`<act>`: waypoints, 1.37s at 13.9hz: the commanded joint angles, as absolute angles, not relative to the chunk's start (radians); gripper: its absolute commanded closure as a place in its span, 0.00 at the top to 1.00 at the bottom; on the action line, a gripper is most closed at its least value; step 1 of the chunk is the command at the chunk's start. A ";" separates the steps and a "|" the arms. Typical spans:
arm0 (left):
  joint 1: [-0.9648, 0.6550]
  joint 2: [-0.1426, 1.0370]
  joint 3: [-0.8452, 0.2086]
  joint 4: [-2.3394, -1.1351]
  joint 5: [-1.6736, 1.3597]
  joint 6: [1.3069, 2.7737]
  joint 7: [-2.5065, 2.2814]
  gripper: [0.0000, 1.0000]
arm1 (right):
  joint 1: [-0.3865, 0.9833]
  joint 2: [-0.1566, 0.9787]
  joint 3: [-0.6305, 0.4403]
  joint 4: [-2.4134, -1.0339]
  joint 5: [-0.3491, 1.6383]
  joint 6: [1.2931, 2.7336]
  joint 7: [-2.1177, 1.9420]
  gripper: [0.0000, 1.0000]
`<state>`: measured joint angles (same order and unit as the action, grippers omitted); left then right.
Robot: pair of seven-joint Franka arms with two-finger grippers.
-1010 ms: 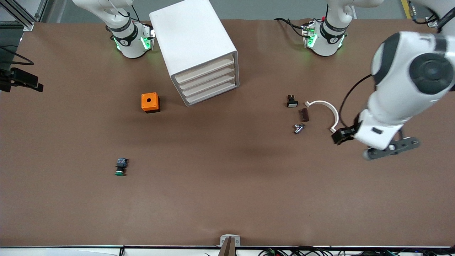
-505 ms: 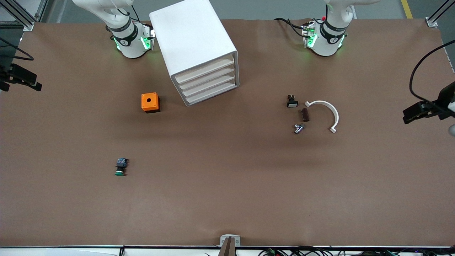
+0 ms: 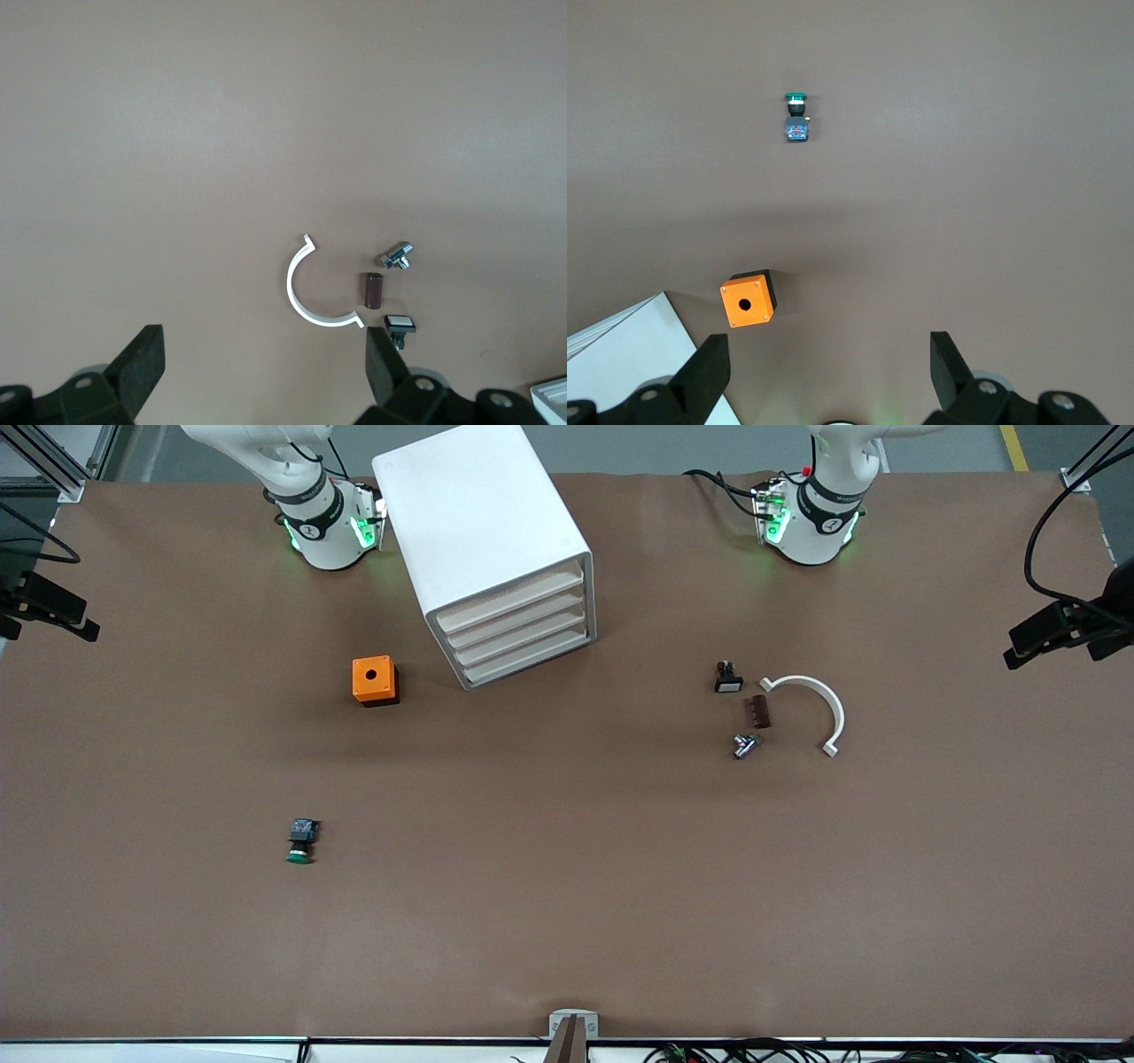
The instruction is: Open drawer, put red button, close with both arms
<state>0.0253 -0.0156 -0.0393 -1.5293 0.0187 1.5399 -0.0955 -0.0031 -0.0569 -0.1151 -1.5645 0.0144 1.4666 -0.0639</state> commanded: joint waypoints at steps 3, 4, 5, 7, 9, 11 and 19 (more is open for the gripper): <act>-0.055 -0.114 0.003 -1.655 0.014 1.603 -0.092 1.00 | -0.020 -0.120 -0.103 -1.634 0.026 1.489 -0.031 1.00; -0.069 -0.112 0.018 -1.649 0.014 1.603 -0.091 1.00 | -0.020 -0.127 -0.103 -1.644 0.026 1.496 -0.031 1.00; -0.069 -0.110 0.020 -1.648 0.015 1.601 -0.091 1.00 | -0.017 -0.133 -0.103 -1.652 0.026 1.496 -0.031 1.00; -0.060 -0.110 0.012 -1.649 0.014 1.582 -0.091 1.00 | -0.014 -0.135 -0.103 -1.652 0.026 1.496 -0.031 1.00; -0.058 -0.110 0.008 -1.649 0.014 1.548 -0.092 1.00 | -0.012 -0.137 -0.103 -1.652 0.026 1.496 -0.031 1.00; -0.048 -0.104 0.006 -1.637 0.014 1.548 -0.092 1.00 | -0.012 -0.140 -0.103 -1.657 0.026 1.496 -0.031 1.00; -0.040 -0.048 -0.034 -1.580 0.023 1.548 -0.106 1.00 | -0.011 -0.143 -0.103 -1.660 0.026 1.500 -0.031 1.00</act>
